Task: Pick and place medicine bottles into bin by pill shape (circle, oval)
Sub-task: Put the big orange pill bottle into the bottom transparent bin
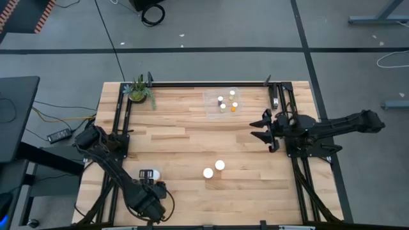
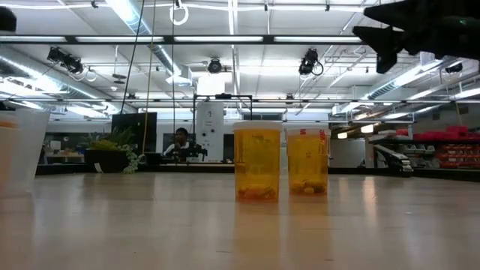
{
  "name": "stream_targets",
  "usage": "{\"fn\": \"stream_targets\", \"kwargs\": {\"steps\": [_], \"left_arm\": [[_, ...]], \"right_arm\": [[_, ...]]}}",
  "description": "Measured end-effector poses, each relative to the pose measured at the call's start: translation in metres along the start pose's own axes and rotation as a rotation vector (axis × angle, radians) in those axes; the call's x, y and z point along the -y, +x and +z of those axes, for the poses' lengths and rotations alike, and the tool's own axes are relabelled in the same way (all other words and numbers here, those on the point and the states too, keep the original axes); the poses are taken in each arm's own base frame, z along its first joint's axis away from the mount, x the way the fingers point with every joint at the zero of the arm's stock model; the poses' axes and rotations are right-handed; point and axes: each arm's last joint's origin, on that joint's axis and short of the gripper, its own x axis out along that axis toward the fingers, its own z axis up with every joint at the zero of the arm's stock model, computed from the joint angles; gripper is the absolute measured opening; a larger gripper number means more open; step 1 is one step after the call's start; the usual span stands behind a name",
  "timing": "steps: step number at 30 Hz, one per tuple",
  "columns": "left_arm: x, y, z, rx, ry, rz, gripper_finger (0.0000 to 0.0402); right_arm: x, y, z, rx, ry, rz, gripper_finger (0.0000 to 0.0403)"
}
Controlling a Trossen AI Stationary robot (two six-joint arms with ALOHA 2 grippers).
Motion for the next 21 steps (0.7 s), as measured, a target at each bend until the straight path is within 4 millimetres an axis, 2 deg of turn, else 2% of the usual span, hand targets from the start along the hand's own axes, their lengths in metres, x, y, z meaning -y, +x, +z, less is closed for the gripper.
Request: {"fn": "stream_targets", "kwargs": {"steps": [5,9,15,21], "left_arm": [[-0.003,-0.021,0.001,0.046,-0.018,0.072,0.0187],[-0.004,-0.030,0.005,0.145,-0.021,0.126,0.0199],[-0.008,-0.034,0.011,0.307,-0.028,0.251,0.0196],[-0.011,-0.037,0.017,0.464,-0.059,0.355,0.0201]], "right_arm": [[-0.004,0.037,0.011,-0.110,-0.013,-0.016,0.0188],[-0.006,0.074,0.008,-0.230,-0.052,-0.029,0.0188],[-0.011,0.131,-0.006,-0.374,-0.117,0.026,0.0188],[-0.028,0.171,-0.022,-0.440,-0.197,0.103,0.0189]]}}
